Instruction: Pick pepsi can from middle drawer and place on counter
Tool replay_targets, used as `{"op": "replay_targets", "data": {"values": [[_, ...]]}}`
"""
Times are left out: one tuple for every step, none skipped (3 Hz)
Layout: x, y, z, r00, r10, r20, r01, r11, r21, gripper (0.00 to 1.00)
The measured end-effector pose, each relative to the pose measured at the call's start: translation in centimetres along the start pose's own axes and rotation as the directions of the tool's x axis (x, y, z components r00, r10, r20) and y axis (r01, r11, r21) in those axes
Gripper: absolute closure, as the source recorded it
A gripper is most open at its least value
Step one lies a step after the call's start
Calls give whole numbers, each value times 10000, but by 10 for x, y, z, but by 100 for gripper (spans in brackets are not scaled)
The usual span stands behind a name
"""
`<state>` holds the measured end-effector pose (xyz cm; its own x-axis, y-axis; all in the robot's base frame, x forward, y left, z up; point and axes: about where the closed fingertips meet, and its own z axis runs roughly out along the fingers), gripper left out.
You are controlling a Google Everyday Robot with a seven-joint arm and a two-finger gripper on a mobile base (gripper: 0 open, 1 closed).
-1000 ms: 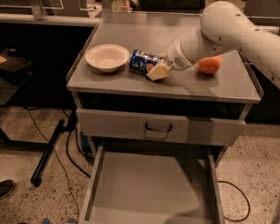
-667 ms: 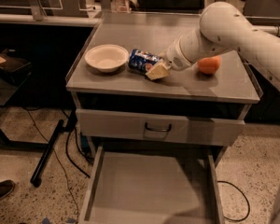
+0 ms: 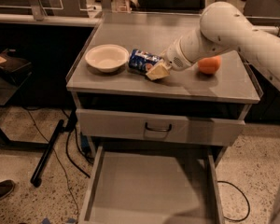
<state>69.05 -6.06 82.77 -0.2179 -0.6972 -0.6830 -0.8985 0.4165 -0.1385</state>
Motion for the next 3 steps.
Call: {"op": "replay_targets", "data": {"values": [[0, 0, 0, 10000, 0, 0, 0, 10000, 0, 27], [0, 0, 0, 10000, 0, 0, 0, 10000, -1, 3], [0, 0, 0, 10000, -1, 0, 1, 10000, -3, 0]]}}
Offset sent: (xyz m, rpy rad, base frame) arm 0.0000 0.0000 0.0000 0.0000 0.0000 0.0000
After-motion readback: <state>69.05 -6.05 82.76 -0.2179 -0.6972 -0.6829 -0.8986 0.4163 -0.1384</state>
